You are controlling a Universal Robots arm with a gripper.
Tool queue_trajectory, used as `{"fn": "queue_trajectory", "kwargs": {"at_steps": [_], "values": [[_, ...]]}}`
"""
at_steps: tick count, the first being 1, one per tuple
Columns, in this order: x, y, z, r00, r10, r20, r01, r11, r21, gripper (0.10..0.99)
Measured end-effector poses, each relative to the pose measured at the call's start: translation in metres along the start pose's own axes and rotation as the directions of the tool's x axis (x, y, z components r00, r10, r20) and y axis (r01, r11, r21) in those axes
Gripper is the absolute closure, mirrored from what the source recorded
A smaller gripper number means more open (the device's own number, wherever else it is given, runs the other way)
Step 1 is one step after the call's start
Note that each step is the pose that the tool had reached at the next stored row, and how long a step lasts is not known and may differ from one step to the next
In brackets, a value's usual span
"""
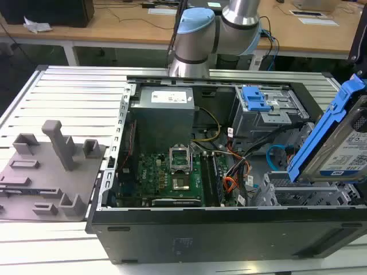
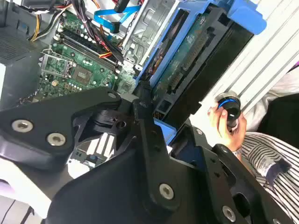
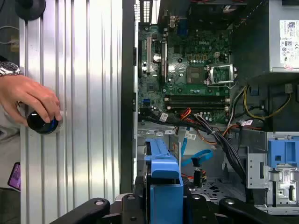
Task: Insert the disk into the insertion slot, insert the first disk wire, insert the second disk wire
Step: 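Insert the disk into the insertion slot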
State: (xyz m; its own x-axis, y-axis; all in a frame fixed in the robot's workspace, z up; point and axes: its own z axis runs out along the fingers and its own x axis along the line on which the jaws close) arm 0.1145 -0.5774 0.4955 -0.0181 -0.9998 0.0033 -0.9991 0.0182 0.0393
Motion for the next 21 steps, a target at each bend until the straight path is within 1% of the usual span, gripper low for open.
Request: {"fn": "queue_trajectory", "kwargs": {"at_steps": [1, 2, 4, 5, 6, 7, 8, 9, 10, 11, 12, 14, 21], "values": [[0.0000, -0.0001, 0.0014, 1.0000, 0.000, 0.0001, 0.000, 1.0000, 0.000, 0.722], [0.0000, -0.0002, 0.0057, 1.0000, 0.000, 0.0000, 0.000, 1.0000, 0.000, 0.722], [0.0000, -0.0003, 0.0081, 1.0000, 0.000, -0.0001, 0.000, 1.0000, 0.000, 0.722], [0.0000, -0.0004, 0.0106, 1.0000, 0.000, 0.0000, 0.000, 1.0000, 0.000, 0.722], [0.0000, -0.0006, 0.0160, 1.0000, 0.000, 0.0000, 0.000, 1.0000, 0.000, 0.722], [-0.0003, -0.0007, 0.0186, 1.0000, 0.000, -0.0002, 0.000, 1.0000, 0.000, 0.722], [-0.0028, -0.0008, 0.0207, 1.0000, 0.000, 0.0003, 0.000, 1.0000, 0.000, 0.722], [-0.0075, -0.0008, 0.0223, 1.0000, 0.000, 0.0006, 0.000, 1.0000, 0.000, 0.722], [-0.0143, -0.0011, 0.0243, 1.0000, 0.000, 0.0008, 0.000, 1.0000, 0.000, 0.722], [-0.0195, -0.0022, 0.0261, 1.0000, 0.000, 0.0007, 0.000, 1.0000, 0.000, 0.722], [-0.0249, -0.0039, 0.0299, 1.0000, 0.000, 0.0006, 0.000, 1.0000, 0.000, 0.722], [-0.0267, -0.0045, 0.0377, 1.0000, 0.000, 0.0010, 0.000, 1.0000, 0.000, 0.722], [-0.0273, -0.0050, 0.0499, 1.0000, 0.000, 0.0007, 0.000, 1.0000, 0.000, 0.722]]}}
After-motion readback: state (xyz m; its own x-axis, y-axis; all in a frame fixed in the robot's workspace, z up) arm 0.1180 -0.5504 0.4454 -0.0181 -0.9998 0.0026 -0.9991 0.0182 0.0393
